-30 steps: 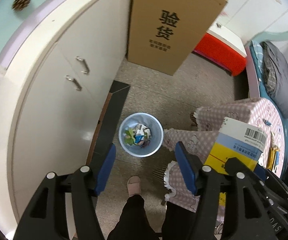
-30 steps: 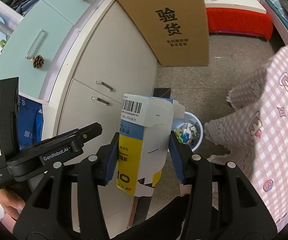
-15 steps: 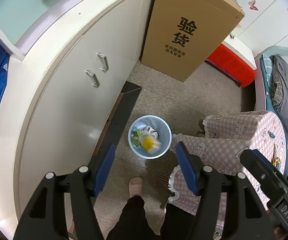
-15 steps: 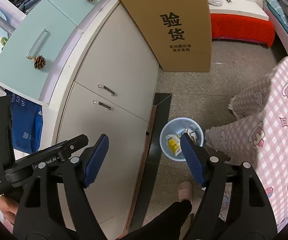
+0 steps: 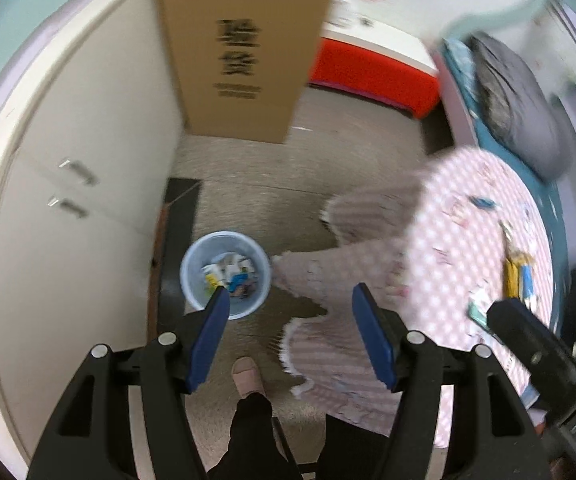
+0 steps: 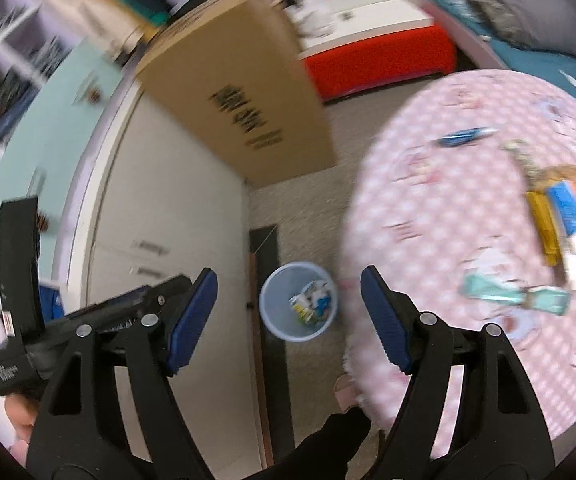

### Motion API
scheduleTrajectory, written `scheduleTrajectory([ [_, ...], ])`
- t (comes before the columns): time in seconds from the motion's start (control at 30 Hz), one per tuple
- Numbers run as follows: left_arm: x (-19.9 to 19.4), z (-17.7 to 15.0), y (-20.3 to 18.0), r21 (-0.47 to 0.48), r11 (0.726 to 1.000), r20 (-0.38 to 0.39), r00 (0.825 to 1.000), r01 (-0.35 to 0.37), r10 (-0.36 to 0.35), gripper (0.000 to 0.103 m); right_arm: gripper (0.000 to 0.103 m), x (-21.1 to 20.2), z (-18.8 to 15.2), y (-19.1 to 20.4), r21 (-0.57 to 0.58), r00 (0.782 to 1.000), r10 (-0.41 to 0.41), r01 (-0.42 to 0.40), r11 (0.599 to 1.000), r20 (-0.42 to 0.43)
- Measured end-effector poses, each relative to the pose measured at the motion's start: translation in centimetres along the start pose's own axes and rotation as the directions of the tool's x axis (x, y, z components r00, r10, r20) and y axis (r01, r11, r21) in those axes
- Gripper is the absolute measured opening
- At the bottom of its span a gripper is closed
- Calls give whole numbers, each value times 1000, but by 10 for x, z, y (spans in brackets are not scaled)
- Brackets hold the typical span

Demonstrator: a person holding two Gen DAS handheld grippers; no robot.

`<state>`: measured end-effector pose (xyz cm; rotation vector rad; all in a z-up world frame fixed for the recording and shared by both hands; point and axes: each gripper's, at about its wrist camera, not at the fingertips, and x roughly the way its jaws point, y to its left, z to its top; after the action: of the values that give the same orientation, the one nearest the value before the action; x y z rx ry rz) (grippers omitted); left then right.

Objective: Collect trash
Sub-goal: 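Grasp the beige paper scrap with the right gripper while the left gripper grasps the green-white wrapper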

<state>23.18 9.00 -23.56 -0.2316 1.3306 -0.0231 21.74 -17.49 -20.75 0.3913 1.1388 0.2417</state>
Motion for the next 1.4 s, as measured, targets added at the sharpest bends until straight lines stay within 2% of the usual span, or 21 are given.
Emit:
scheduleTrajectory([
  [0.17, 28, 4, -94, 115, 993, -35, 999, 29, -25, 62, 73, -30, 25, -96, 137, 997, -46, 38, 990, 55],
  [0.3, 53, 7, -157, 142, 989, -70, 997, 36, -26, 62, 73, -47, 46, -180, 270, 992, -93, 68, 961, 81],
  [0.43, 78, 14, -205, 125, 991, -104, 994, 51, -38, 62, 73, -45, 64, -261, 392, 994, -100, 78, 916, 35],
  [0.57, 103, 23, -253, 120, 992, -130, 991, 46, -30, 62, 73, -26, 77, -310, 445, 998, -65, 71, 893, -28],
  [0.7, 119, 32, -282, 107, 994, -142, 990, 32, -17, 62, 73, 7, 88, -332, 481, 995, 37, 14, 877, -96],
  [0.8, 130, 39, -297, 104, 994, -155, 988, 18, -1, 62, 68, 26, 96, -338, 465, 989, 50, 21, 885, -141],
  [0.87, 137, 42, -305, 106, 994, -161, 987, 11, 6, 62, 52, 34, 99, -341, 460, 984, 67, 18, 888, -167],
  [0.9, 141, 44, -309, 105, 994, -166, 986, 14, 4, 62, 48, 37, 101, -341, 441, 983, 66, 18, 897, -174],
  [0.93, 145, 46, -315, 104, 994, -172, 985, 16, 2, 62, 34, 37, 104, -341, 417, 983, 58, 20, 909, -173],
  [0.97, 148, 47, -320, 104, 994, -178, 984, 17, 2, 62, 14, 39, 106, -343, 402, 983, 62, 13, 916, -174],
  [1.03, 156, 48, -331, 112, 993, -189, 982, 24, -2, 62, 10, 38, 109, -352, 408, 985, 84, -15, 913, -150],
  [1.23, 175, 50, -359, 142, 990, -196, 981, 11, 18, 62, 9, 9, 122, -373, 369, 997, 42, -15, 929, -64],
  [1.4, 186, 56, -373, 121, 992, -217, 976, 37, -10, 62, 9, -11, 128, -378, 343, 1000, 27, -22, 939, -9],
])
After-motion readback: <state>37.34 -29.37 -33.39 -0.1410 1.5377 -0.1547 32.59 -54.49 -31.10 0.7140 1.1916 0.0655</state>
